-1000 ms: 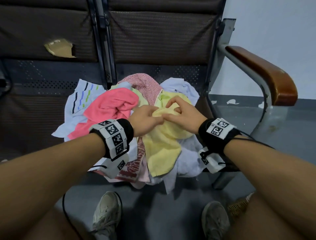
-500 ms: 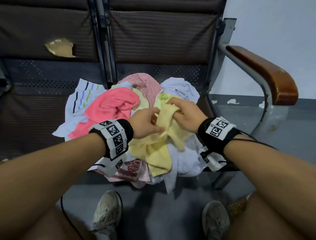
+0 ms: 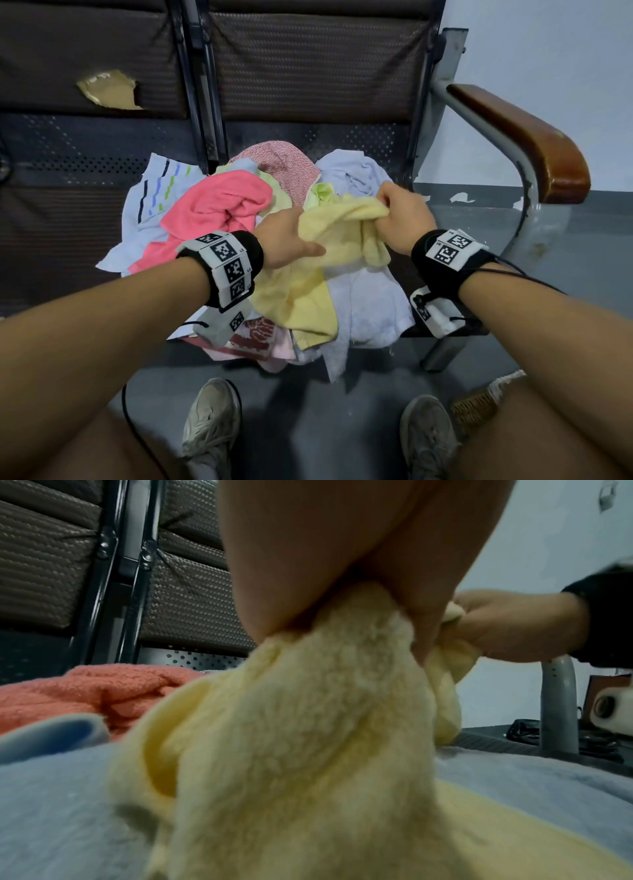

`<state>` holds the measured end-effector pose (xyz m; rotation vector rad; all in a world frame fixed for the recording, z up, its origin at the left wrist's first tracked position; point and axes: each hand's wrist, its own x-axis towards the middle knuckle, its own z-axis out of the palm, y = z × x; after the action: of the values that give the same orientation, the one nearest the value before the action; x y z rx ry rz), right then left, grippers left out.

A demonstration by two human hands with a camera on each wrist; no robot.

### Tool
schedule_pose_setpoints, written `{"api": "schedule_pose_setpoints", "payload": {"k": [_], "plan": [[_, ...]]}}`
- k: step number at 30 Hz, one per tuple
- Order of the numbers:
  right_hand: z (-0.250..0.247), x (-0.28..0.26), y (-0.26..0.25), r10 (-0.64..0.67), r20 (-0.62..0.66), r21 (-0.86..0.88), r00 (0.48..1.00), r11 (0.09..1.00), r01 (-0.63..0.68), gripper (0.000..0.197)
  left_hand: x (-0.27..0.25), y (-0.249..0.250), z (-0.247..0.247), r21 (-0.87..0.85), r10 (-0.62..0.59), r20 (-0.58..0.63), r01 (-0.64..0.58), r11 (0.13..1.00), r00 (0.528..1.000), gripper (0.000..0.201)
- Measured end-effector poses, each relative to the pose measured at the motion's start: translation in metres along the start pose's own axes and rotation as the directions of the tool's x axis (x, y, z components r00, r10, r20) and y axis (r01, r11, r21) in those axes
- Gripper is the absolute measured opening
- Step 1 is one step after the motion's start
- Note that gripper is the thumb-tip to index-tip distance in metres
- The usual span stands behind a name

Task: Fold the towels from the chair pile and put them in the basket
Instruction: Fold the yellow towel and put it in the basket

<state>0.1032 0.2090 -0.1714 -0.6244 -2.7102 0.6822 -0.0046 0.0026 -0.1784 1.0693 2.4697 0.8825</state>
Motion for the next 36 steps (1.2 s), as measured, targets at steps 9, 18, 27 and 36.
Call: {"api": "schedule_pose_setpoints", "payload": {"k": [9,18,27,36], "plan": [[0.007,-0.012,0.003,-0.148,0.349,-0.021,0.925,0.986,0.166,0.024,0.008,0.011,-0.009,-0.132,-0.105,-0.163,0.083,0.988,0.981,0.04],[-0.004,-0.001,0.001,0.002,0.23,0.428,0.973,0.898,-0.103,0.042,0.011,0.003,-0.013,-0.181,-0.071,-0.162,0.041,0.983,0.984,0.04],[-0.002,-0.003,0.012,0.003,0.349,0.321,0.937,0.939,-0.123,0.042,0.009,0.013,-0.013,-0.332,-0.086,-0.159,0.029,0.943,0.983,0.036],[0.014,-0.02,-0.009,-0.024,0.712,0.136,0.702,0.985,-0.105,0.039,0.002,0.025,-0.001,-0.364,0.128,0.054,-0.1,0.926,0.99,0.036]]}}
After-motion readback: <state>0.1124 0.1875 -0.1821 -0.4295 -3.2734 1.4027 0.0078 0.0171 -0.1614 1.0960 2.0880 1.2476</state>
